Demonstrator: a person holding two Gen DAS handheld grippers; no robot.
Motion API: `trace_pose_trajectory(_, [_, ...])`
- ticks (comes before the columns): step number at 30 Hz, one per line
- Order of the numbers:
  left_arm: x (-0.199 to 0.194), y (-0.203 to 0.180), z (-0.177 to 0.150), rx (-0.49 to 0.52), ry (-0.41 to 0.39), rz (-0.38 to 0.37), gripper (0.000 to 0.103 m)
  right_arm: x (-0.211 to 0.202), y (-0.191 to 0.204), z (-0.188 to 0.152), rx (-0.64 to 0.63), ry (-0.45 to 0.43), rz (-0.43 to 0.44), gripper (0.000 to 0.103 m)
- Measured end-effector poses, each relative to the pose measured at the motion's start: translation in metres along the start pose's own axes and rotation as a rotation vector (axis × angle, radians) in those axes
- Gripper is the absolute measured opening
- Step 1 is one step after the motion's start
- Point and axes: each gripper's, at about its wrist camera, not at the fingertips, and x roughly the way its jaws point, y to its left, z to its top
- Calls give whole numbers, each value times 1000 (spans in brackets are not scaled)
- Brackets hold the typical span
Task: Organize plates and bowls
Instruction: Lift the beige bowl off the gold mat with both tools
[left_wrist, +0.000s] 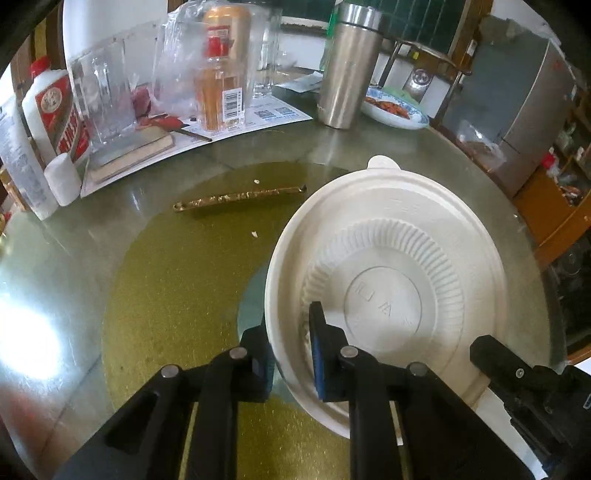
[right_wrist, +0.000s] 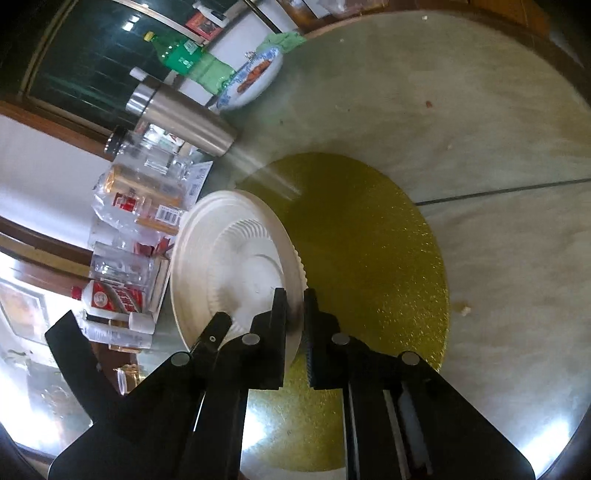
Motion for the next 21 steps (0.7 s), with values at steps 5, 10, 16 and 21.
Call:
trace_pose_trajectory(5, [-33, 4, -12, 29, -72, -1, 15, -23, 0, -25, -28, -64, 24, 8])
trace_pose_trajectory(10, [-72, 11, -38, 39, -170, 0, 15, -53, 4, -55, -50, -142, 77, 8])
trace_pose_trajectory(16, [-85, 17, -56, 5, -247, 0, 16, -68, 22, -77, -138, -206, 63, 8])
trace_pose_trajectory(21, [-85, 23, -60, -10, -272, -10, 16, -65, 30, -83, -179, -229, 51, 8])
